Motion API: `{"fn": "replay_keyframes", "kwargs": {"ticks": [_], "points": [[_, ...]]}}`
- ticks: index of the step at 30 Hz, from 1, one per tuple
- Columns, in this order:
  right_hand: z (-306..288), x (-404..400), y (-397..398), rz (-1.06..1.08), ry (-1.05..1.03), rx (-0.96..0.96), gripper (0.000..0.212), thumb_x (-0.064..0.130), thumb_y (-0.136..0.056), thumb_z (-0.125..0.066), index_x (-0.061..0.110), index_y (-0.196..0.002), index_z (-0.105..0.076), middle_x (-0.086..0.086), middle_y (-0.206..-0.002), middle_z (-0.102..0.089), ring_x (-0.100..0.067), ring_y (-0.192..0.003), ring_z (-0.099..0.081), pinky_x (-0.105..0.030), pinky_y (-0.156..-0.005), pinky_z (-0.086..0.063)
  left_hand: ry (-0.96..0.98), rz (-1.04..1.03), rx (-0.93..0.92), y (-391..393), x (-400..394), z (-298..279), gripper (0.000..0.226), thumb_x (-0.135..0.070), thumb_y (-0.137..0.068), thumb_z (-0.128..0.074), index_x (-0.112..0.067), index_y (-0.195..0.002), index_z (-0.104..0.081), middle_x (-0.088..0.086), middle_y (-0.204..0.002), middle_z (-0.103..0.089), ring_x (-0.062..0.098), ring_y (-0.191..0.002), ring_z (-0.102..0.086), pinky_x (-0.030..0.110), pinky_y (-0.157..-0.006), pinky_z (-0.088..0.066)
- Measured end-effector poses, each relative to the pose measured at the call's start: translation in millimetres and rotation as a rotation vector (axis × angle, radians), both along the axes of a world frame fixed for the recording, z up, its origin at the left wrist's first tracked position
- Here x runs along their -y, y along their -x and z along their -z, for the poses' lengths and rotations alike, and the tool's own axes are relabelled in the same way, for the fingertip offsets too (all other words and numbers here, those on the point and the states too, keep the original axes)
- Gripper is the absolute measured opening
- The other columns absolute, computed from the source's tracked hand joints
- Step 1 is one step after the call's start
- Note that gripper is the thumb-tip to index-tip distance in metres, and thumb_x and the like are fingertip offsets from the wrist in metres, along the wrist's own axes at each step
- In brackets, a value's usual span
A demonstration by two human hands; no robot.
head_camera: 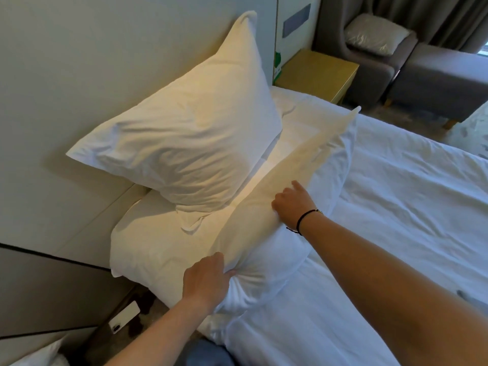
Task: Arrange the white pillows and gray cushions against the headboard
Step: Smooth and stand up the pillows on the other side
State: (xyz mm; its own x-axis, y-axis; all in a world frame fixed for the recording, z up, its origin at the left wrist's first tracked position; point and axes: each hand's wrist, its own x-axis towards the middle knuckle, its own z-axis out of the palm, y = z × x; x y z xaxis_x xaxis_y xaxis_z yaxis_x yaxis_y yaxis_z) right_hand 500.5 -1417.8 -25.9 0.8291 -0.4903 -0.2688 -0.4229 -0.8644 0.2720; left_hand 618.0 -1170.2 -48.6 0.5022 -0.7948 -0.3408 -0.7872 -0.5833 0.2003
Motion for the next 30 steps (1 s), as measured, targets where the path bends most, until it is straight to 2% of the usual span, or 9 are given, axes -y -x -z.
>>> {"fn": "replay_keyframes", "kwargs": {"ticks": [5, 12, 17, 19, 21, 22, 24, 26, 30], "points": [[10.1, 6.0, -16.7, 0.052, -0.007, 0.001, 0.021, 0.006, -0.087, -0.047, 0.02, -0.088, -0.063, 0.0, -0.091, -0.064, -0.024, -0.093, -0.059, -0.038, -0.091, -0.034, 0.113, 0.124, -0.043, -16.3, 5.0, 6.6, 0.024, -0.055, -0.095, -0.04, -0.033, -0.087, -0.038, -0.007, -0.078, -0.059, 0.016, -0.074, -0.062, 0.03, -0.059, -0.037], [-33.1, 54.3, -76.6, 0.091, -0.01, 0.067, 0.017, 0.001, -0.079, -0.05, 0.014, -0.084, -0.06, -0.005, -0.09, -0.062, -0.027, -0.083, -0.058, -0.031, -0.062, -0.032, 0.295, 0.021, -0.155, -80.5, 42.4, -21.1, 0.032, -0.058, -0.091, -0.045, -0.028, -0.079, -0.044, -0.002, -0.079, -0.065, 0.022, -0.078, -0.062, 0.033, -0.064, -0.043], [-95.5, 105.9, -128.7, 0.109, 0.082, 0.041, 0.009, 0.007, -0.082, -0.054, 0.016, -0.082, -0.057, -0.004, -0.084, -0.056, -0.029, -0.082, -0.061, -0.033, -0.059, -0.035, 0.537, 0.035, -0.203, -125.2, 94.3, -67.3, 0.047, -0.058, -0.087, -0.055, -0.026, -0.062, -0.031, 0.004, -0.065, -0.061, 0.031, -0.068, -0.058, 0.036, -0.055, -0.036], [-113.2, 128.0, -146.8, 0.128, 0.14, 0.07, 0.012, 0.006, -0.082, -0.052, 0.017, -0.077, -0.05, -0.002, -0.078, -0.05, -0.028, -0.079, -0.059, -0.033, -0.058, -0.036, 0.565, 0.011, -0.247, -146.9, 120.1, -75.5, 0.046, -0.065, -0.084, -0.048, -0.026, -0.062, -0.037, -0.001, -0.061, -0.058, 0.027, -0.064, -0.057, 0.036, -0.054, -0.039], [-119.8, 152.5, -163.1, 0.255, 0.154, 0.143, 0.007, 0.012, -0.087, -0.051, 0.018, -0.087, -0.055, -0.004, -0.091, -0.058, -0.029, -0.09, -0.059, -0.036, -0.067, -0.041, 0.553, -0.01, -0.298, -172.2, 150.0, -71.9, 0.043, -0.068, -0.08, -0.047, -0.026, -0.068, -0.049, -0.006, -0.064, -0.06, 0.021, -0.068, -0.059, 0.034, -0.057, -0.04], [-117.2, 163.0, -169.5, 0.38, 0.103, 0.179, 0.016, 0.019, -0.091, -0.052, 0.02, -0.105, -0.059, -0.006, -0.112, -0.06, -0.03, -0.105, -0.056, -0.041, -0.08, -0.044, 0.519, -0.011, -0.327, -184.6, 164.8, -65.3, 0.041, -0.066, -0.08, -0.051, -0.027, -0.071, -0.052, -0.007, -0.069, -0.063, 0.021, -0.074, -0.061, 0.033, -0.06, -0.041], [-100.4, 168.0, -176.2, 0.676, -0.182, 0.213, 0.061, 0.041, -0.091, -0.058, 0.034, -0.145, -0.032, -0.005, -0.154, -0.03, -0.032, -0.139, -0.031, -0.058, -0.107, -0.031, 0.38, -0.029, -0.385, -202.5, 186.9, -45.2, 0.035, -0.062, -0.082, -0.057, -0.028, -0.087, -0.058, -0.004, -0.087, -0.068, 0.026, -0.09, -0.064, 0.034, -0.069, -0.047], [-62.0, 144.8, -180.5, 0.872, -0.528, 0.309, 0.1, 0.059, -0.081, -0.067, 0.039, -0.153, 0.0, -0.006, -0.163, 0.002, -0.035, -0.148, -0.009, -0.059, -0.113, -0.024, 0.191, -0.079, -0.414, -205.9, 195.4, -21.0, 0.051, -0.069, -0.083, -0.051, -0.029, -0.115, -0.054, 0.001, -0.11, -0.068, 0.029, -0.106, -0.062, 0.037, -0.083, -0.049], [23.2, 66.7, -180.8, 1.1, -0.742, 0.641, 0.119, 0.074, -0.065, -0.069, 0.045, -0.15, 0.009, -0.004, -0.162, 0.015, -0.029, -0.149, 0.0, -0.051, -0.117, -0.022, 0.127, -0.019, -0.295, -171.3, 189.3, 13.9, 0.075, -0.081, -0.081, -0.027, -0.028, -0.133, -0.035, -0.001, -0.116, -0.064, 0.026, -0.103, -0.063, 0.039, -0.074, -0.047]]}}
